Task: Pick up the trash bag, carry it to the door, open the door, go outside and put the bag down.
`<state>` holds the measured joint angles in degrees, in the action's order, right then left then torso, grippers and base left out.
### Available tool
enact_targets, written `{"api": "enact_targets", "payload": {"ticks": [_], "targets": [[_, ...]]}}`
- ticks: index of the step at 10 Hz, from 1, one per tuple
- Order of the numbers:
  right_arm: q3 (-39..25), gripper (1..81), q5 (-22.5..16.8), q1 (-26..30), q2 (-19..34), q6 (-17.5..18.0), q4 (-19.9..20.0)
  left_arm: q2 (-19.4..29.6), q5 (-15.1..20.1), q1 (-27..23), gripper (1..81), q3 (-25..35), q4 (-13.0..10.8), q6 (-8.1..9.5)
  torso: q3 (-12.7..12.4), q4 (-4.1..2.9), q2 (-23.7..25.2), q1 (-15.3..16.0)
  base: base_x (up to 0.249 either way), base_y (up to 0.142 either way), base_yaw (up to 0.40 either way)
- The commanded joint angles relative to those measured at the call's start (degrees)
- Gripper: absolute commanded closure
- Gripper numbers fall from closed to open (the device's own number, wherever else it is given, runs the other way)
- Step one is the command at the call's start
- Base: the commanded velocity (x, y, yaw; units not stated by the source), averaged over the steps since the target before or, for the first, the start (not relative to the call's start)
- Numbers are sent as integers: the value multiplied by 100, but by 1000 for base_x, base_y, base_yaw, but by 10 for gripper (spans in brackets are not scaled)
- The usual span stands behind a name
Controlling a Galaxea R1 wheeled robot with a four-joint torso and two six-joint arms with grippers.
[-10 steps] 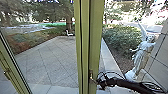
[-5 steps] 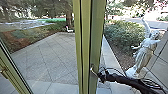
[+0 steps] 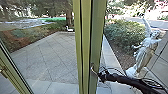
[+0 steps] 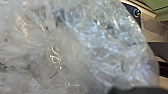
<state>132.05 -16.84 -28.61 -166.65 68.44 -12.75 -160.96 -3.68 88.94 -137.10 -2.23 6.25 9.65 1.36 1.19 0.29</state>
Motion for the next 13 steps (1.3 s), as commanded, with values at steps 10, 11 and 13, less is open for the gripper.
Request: {"api": "enact_targets", "payload": {"ticks": [10, 11, 13], "targets": [[129, 10, -2578, 808, 164, -32, -2959, 73, 359, -74, 811, 42, -5, -1, 2, 0, 9, -22, 0, 0, 0], [92, 10, -2623, 755, 181, -23, -3144, 64, 359, -74, 811, 42, -5, -10, 2, 0, 9, -22, 0, 0, 0], [-584, 10, -2972, 904, 529, 12, -3269, 55, 359, -74, 811, 42, -23, -10, 2, 0, 9, -22, 0, 0, 0]]}}
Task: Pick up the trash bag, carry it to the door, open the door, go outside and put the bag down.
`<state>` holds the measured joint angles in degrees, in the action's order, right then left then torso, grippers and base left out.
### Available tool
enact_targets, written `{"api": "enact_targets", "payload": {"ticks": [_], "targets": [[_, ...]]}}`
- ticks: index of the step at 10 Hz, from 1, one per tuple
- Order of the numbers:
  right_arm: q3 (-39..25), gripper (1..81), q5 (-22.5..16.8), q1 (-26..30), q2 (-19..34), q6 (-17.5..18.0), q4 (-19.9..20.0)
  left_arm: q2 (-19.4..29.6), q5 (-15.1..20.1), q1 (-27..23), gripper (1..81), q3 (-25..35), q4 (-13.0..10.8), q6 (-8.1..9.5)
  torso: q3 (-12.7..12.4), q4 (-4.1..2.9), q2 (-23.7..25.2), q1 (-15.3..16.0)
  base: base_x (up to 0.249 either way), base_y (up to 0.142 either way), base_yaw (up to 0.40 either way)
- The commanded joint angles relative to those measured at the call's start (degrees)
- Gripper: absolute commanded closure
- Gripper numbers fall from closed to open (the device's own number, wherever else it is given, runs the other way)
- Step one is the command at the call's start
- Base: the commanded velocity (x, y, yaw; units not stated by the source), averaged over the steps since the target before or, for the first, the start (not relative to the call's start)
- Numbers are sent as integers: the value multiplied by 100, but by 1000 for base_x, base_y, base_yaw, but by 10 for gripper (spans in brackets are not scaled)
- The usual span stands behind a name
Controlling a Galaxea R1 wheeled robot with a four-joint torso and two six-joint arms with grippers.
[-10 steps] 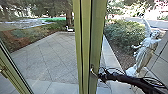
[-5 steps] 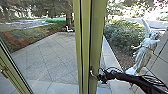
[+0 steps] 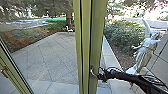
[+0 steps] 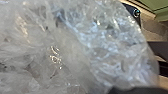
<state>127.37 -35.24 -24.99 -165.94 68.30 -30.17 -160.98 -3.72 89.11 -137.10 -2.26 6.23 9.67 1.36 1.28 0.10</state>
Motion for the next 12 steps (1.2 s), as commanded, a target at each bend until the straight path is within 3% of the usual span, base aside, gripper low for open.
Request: {"api": "enact_targets", "payload": {"ticks": [1, 4, 7, 9, 11, 12], "targets": [[-722, 10, -1229, 683, 722, 33, -1578, 39, 354, -91, 811, 42, -29, -8, 0, 0, 0, 0, 0, 0, 0], [-1950, 10, -2045, 955, 1190, 51, -2350, 48, 345, -91, 811, 42, -38, -8, 6, -5, -9, 6, 0, 0, 0], [-2692, 10, -2558, 1307, 1508, 51, -2555, 4, 345, -91, 811, 42, -47, -16, 17, -9, -20, 17, 0, 0, 0], [-3016, 10, -3120, 1412, 1455, 60, -2915, 21, 345, -91, 811, 42, -38, -8, 22, -11, -24, 17, 0, 0, 0], [-3140, 10, -3270, 1447, 1535, 69, -2951, -5, 345, -91, 811, 60, -47, -16, 23, -11, -24, 15, 0, 0, 0], [-3351, 10, -3252, 1492, 1816, 210, -2863, -5, 345, -91, 811, 51, -47, -8, 26, -11, -24, 15, 0, 0, 0]]}}
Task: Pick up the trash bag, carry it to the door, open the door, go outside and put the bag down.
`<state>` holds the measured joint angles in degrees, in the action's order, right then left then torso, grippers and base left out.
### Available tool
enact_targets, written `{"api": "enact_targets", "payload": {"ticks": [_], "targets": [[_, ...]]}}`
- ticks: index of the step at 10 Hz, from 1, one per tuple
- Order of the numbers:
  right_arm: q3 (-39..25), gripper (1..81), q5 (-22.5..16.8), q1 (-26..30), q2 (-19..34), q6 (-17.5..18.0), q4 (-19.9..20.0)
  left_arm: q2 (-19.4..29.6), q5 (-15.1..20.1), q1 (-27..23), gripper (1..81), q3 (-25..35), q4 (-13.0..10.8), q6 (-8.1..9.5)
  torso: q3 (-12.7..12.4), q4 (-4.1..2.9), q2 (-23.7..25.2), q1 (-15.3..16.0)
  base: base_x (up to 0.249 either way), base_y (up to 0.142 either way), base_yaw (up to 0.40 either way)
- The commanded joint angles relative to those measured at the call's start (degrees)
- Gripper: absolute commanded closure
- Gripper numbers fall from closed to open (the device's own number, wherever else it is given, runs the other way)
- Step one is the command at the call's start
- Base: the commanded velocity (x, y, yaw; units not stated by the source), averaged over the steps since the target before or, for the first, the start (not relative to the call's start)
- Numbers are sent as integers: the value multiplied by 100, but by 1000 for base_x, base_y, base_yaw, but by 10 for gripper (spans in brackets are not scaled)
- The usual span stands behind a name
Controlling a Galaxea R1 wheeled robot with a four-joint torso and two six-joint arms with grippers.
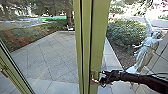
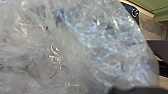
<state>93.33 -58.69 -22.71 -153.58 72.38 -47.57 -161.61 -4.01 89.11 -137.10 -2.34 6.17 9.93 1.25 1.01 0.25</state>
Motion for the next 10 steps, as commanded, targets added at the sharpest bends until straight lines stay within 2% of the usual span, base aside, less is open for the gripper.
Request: {"api": "enact_targets", "payload": {"ticks": [1, 2, 3, 8, 10], "targets": [[-510, 10, -776, 1360, 993, 330, -1123, 49, 375, -91, 811, 42, -38, -10, 0, 0, 0, 0, 0, 0, 0], [-1031, 10, -697, 1544, 1392, 756, -1115, 32, 375, -100, 811, 60, -47, -10, 2, -2, 0, 2, 0, 0, 0], [-1398, 10, -723, 1764, 1599, 875, -1132, 14, 375, -100, 811, 51, -47, -10, 2, -2, -2, 5, 0, 0, 0], [-1907, 10, -785, 2529, 2092, 945, -789, 6, 375, -91, 811, 60, -56, -19, 9, -7, -7, 13, 0, 0, 0], [-2004, 10, -828, 2871, 2100, 866, -719, -12, 375, -91, 811, 69, -48, -19, 9, -7, -7, 11, 0, 0, 0]]}}
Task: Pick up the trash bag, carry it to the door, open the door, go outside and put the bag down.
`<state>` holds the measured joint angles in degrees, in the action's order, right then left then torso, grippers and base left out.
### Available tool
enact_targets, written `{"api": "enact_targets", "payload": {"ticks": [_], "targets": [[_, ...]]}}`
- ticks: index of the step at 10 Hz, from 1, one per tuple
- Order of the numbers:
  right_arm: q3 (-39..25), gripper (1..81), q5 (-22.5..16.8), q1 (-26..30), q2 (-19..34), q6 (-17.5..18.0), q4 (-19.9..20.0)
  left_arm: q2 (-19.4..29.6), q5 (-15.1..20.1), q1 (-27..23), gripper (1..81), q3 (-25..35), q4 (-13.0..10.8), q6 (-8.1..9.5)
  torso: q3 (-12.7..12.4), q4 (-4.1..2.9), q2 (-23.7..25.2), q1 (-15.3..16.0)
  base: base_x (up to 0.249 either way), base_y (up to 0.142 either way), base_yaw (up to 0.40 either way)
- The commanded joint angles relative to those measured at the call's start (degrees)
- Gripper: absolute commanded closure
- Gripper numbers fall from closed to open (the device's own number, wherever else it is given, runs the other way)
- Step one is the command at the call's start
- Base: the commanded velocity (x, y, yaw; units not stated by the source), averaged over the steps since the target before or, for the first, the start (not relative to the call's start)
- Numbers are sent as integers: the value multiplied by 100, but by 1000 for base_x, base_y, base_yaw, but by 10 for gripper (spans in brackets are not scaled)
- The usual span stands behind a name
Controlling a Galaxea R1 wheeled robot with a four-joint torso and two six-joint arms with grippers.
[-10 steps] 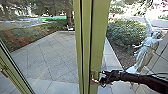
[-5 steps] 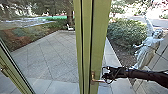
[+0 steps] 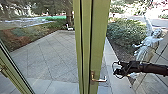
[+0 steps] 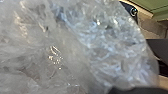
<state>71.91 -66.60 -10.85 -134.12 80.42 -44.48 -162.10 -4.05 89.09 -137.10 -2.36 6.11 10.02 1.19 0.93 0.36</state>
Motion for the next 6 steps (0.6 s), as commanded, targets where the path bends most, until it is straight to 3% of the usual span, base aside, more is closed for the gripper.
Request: {"api": "enact_targets", "payload": {"ticks": [1, 2, 4, 6], "targets": [[120, 10, -273, 1792, 93, 18, -1097, 28, 378, -89, 811, 69, -54, -13, 0, 0, 0, 0, 0, 0, 0], [147, 10, -495, 1792, 5, -167, -1265, 37, 378, -89, 811, 69, -54, -13, 0, 0, 2, 0, 0, 0, 0], [217, 10, -582, 1826, -82, -781, -1554, 63, 378, -89, 811, 69, -54, -13, 0, 0, 2, -4, 0, 0, 0], [435, 10, -732, 1861, -258, -967, -2117, 81, 378, -89, 811, 77, -45, -4, 0, 0, 2, -4, 0, 0, 0]]}}
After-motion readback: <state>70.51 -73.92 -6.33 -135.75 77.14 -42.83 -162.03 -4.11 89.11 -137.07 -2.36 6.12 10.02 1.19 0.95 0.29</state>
